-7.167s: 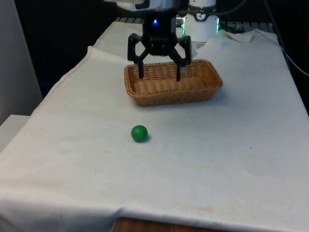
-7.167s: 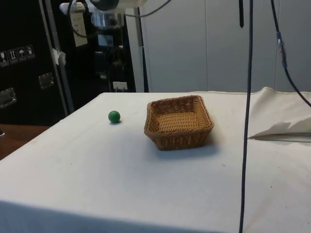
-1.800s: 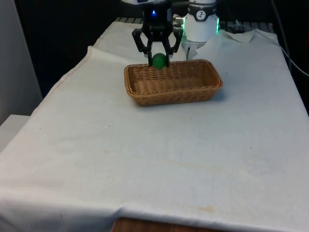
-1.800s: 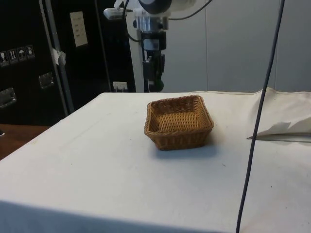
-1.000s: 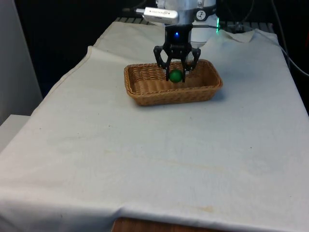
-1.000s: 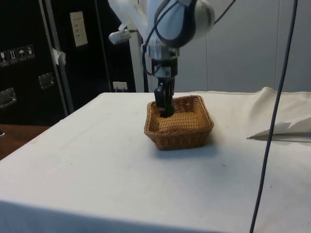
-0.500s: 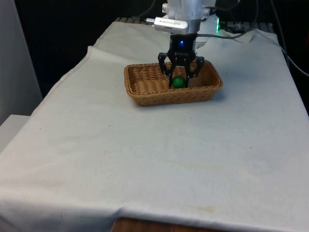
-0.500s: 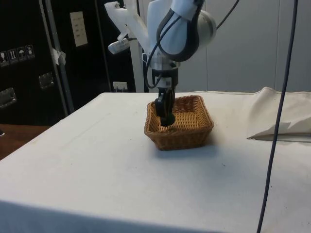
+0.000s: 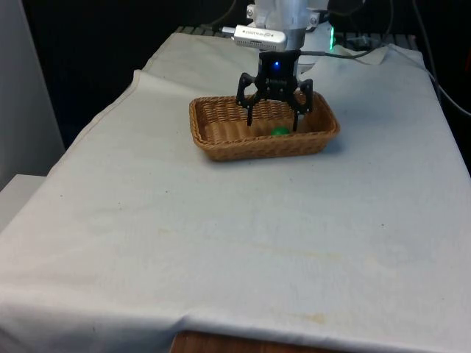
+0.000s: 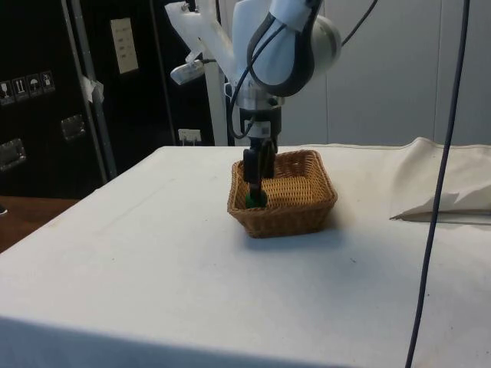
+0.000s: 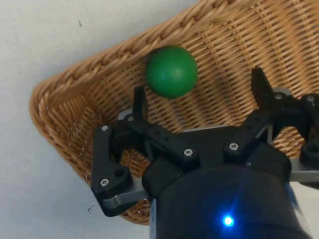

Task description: Pick up the ball and place it into the basket.

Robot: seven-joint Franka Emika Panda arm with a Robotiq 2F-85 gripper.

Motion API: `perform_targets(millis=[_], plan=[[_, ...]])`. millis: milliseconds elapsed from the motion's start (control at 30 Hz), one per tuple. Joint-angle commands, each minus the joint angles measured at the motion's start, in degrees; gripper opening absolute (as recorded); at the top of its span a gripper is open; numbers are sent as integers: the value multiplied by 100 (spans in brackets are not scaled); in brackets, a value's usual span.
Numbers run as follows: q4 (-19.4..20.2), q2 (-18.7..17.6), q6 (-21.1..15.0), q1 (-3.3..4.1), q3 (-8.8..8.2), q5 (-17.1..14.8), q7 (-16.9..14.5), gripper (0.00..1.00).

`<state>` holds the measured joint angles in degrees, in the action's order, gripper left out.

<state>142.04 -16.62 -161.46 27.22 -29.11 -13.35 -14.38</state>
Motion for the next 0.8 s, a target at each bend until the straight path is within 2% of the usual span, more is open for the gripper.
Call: perform_targets(millis=[0, 67, 300, 333, 367, 400, 633, 667, 700, 767], plan=[[6, 23, 23, -6, -6, 6, -6, 100], [0, 0, 0, 0, 0, 0, 0, 100], [-34, 292, 235, 57, -178, 160, 115, 100], [-34, 338, 269, 52, -189, 172, 126, 100], [-23, 338, 212, -6, -80, 23, 11, 100], [-40, 372, 292, 52, -195, 183, 132, 100], [-63, 733, 539, 29, -235, 321, 160, 100], [-29, 728, 458, -6, -149, 143, 34, 100], [-69, 779, 573, 29, -235, 338, 166, 100], [-80, 871, 636, 17, -241, 367, 166, 100]])
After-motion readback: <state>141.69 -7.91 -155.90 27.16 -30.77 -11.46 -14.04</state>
